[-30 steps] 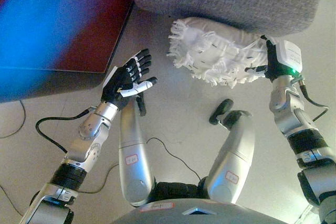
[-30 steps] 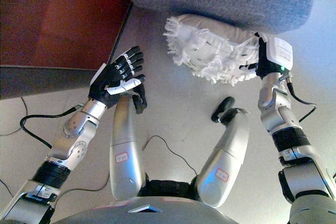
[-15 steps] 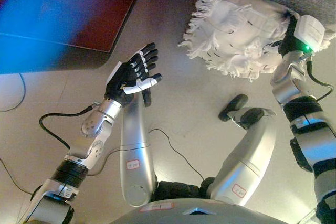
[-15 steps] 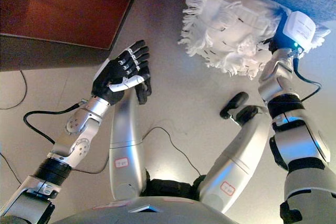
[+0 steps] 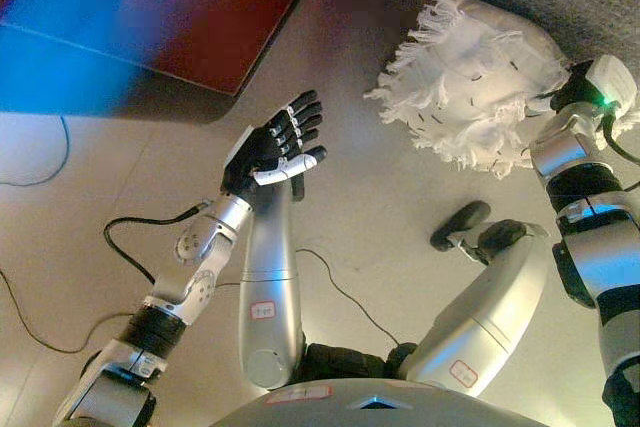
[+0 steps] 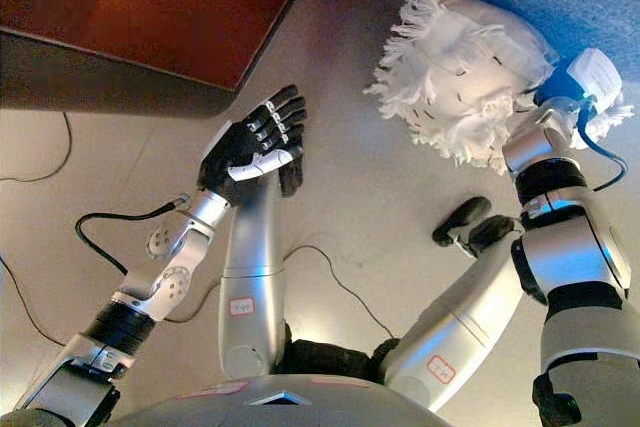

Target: Pick up the pillow and put it on the sofa.

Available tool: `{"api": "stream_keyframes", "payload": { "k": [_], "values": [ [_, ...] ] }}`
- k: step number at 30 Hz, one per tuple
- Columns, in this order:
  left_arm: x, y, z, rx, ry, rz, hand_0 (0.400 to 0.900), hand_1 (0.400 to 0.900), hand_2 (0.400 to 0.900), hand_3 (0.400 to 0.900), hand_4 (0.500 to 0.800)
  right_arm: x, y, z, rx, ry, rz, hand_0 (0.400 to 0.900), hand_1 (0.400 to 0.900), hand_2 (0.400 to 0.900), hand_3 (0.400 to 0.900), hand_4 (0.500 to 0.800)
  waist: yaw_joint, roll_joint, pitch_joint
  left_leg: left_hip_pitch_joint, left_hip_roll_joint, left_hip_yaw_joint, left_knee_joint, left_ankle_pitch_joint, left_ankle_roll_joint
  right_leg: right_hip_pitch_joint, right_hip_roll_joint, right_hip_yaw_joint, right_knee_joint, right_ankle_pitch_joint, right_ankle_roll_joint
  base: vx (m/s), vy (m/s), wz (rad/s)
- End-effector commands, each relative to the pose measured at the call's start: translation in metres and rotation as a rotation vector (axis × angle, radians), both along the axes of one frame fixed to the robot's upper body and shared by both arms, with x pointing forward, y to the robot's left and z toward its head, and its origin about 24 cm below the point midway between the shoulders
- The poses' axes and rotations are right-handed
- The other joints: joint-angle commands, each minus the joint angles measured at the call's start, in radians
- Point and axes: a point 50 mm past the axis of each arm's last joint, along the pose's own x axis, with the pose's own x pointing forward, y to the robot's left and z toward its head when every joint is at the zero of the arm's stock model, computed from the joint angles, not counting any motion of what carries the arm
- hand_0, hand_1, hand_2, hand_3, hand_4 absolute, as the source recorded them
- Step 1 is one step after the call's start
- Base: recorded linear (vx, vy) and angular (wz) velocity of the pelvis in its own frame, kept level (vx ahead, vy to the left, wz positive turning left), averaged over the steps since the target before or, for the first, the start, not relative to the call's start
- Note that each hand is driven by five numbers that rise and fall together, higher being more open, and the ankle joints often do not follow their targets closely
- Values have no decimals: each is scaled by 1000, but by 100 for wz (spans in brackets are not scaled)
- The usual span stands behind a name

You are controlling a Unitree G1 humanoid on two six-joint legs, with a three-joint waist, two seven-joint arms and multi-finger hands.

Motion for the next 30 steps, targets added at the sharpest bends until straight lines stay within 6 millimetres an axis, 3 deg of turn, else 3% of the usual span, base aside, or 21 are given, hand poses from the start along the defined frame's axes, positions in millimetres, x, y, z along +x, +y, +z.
{"api": "stream_keyframes", "payload": {
  "k": [1,5,10,13,14,17,20,22,30],
  "values": [
    [-2,-23,37,-118,-170,-79,900,900,900,900,800,11,29,-6,153,-109,97,400,400,400,400,500,15,54,4,89,94,-42,-45,-62,-10,1,3,102,-51,92,31,0,0,0],
    [2,-23,38,-121,-158,-42,900,900,900,900,800,13,36,0,159,-192,110,400,400,400,400,500,14,47,4,154,106,-19,-116,-41,-10,57,7,70,-109,117,33,0,0,0],
    [5,-15,34,-106,-135,72,900,900,900,900,800,12,48,9,126,-328,173,400,400,400,400,500,15,17,3,354,113,35,-342,27,-16,265,13,-59,-309,181,46,-5,-58,-5],
    [3,-2,29,-102,-105,164,900,900,900,900,800,0,55,2,93,-411,224,400,400,400,400,500,15,-12,-6,502,110,52,-505,80,-17,421,20,-144,-460,227,59,38,-105,-3],
    [2,4,25,-93,-82,201,900,900,900,900,800,-8,58,-1,69,-449,244,400,400,400,400,500,12,-26,-14,543,105,54,-571,127,-9,465,23,-172,-527,271,48,54,-109,-2],
    [-3,16,18,-76,-56,291,900,900,900,900,800,-30,69,-11,0,-525,297,400,400,400,400,500,4,-59,-39,661,104,68,-691,162,-3,593,41,-229,-651,310,53,107,-113,-6],
    [-11,33,5,-77,-4,441,900,900,900,900,800,-66,73,-19,-156,-634,348,400,400,400,400,500,-17,-97,-93,817,104,122,-845,193,3,746,84,-274,-799,345,60,90,-110,-5],
    [-12,37,-2,-88,25,501,900,900,900,900,800,-79,75,-16,-214,-679,380,400,400,400,400,500,-33,-108,-126,911,100,154,-923,213,6,845,120,-302,-889,365,61,35,-57,-5],
    [-17,42,-21,-123,120,619,900,900,900,900,800,-104,79,-13,-331,-720,474,400,400,400,400,500,-80,-113,-258,1224,65,243,-1153,261,13,1155,234,-352,-1150,448,75,57,52,-12]
  ]
}}
